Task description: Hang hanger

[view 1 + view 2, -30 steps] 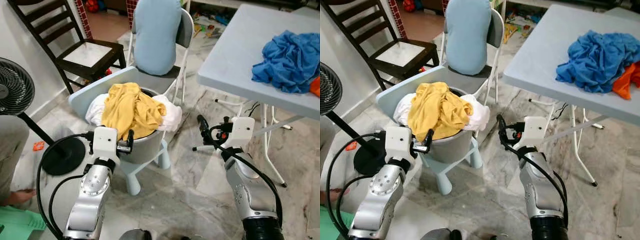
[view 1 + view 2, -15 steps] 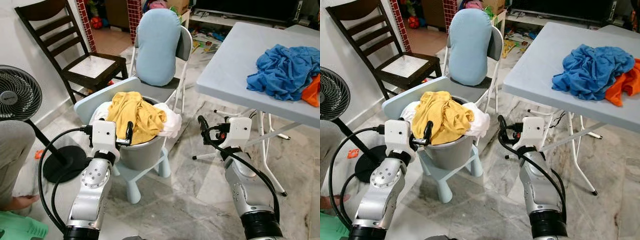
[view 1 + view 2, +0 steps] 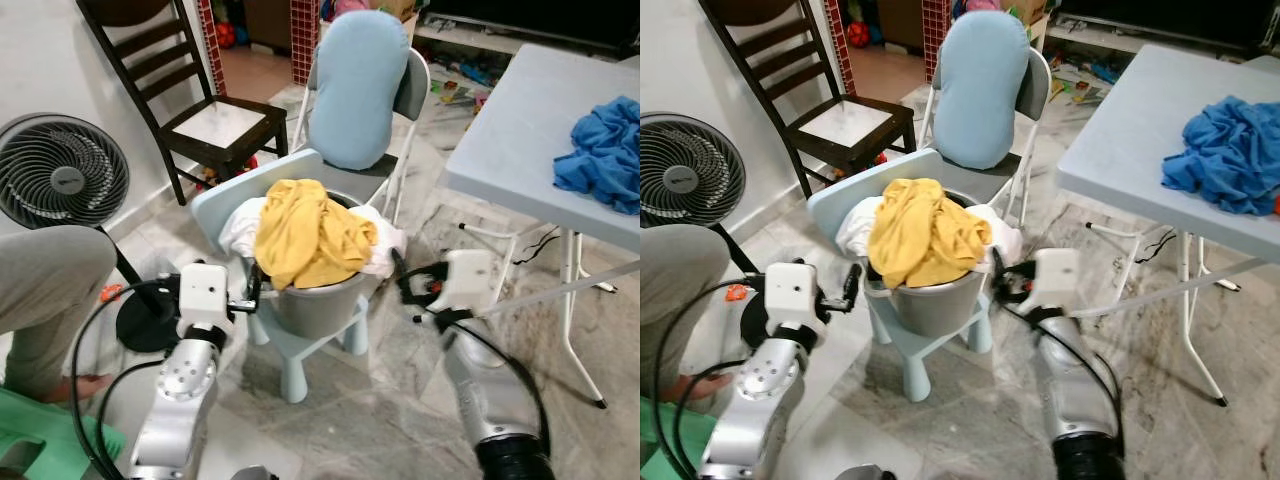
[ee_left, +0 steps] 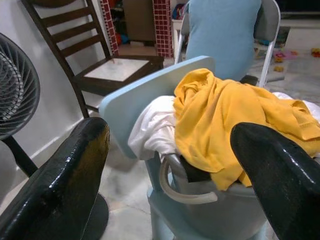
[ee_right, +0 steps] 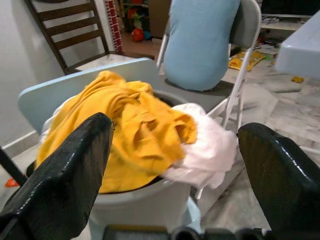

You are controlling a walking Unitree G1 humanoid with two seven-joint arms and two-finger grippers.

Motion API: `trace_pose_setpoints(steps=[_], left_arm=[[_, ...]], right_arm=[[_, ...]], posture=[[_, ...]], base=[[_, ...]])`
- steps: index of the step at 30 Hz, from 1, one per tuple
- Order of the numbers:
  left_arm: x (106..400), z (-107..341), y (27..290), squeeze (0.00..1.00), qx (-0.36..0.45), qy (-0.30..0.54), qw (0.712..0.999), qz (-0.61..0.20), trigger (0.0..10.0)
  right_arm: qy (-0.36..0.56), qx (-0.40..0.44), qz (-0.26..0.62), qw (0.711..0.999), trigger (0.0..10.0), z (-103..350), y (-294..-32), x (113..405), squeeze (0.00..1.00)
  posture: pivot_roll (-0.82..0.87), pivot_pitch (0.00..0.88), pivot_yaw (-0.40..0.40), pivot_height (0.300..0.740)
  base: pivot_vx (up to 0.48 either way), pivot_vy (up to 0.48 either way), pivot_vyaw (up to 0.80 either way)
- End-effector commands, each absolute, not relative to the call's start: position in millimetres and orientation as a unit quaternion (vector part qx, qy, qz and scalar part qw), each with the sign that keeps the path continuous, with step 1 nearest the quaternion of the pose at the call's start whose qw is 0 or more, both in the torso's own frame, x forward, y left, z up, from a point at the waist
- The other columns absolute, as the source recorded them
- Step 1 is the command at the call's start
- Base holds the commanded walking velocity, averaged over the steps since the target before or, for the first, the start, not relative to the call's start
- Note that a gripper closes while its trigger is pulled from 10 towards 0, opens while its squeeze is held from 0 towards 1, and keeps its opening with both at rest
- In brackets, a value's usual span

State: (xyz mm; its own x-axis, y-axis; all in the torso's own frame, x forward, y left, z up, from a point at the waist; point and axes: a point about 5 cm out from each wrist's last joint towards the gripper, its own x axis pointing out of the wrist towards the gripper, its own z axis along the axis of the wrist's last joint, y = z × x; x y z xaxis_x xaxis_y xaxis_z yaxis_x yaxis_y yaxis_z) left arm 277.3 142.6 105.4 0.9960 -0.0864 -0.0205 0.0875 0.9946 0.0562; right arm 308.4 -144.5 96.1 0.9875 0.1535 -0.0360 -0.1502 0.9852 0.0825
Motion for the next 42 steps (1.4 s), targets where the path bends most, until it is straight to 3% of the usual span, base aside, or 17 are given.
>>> trace_pose_setpoints(steps=[1,6,35,42], left_arm=[[276.0,109.1,133.8,0.00,0.019,0.001,0.997,-0.068,10.0],[276.3,110.4,129.6,0.00,0.004,-0.007,0.997,-0.078,10.0],[272.7,107.4,123.2,0.00,-0.006,-0.011,0.996,-0.088,10.0],[269.8,104.6,119.7,0.00,-0.005,-0.006,0.996,-0.093,10.0]], right_arm=[[0.015,0.032,0.060,0.998,10.0,98.0,-156.7,306.0,0.00],[0.007,0.020,0.064,0.998,10.0,101.3,-159.6,306.9,0.00],[0.003,-0.004,0.081,0.997,10.0,104.4,-161.2,304.3,0.00],[0.007,-0.010,0.089,0.996,10.0,103.0,-158.5,302.5,0.00]], posture=[[0.09,0.091,-0.018,0.740],[0.08,0.091,-0.020,0.740],[0.06,0.109,-0.036,0.740],[0.05,0.120,-0.037,0.740]], base=[[0.000,0.000,0.00],[0.000,0.000,0.00],[0.380,0.041,0.00],[0.036,0.000,0.00]])
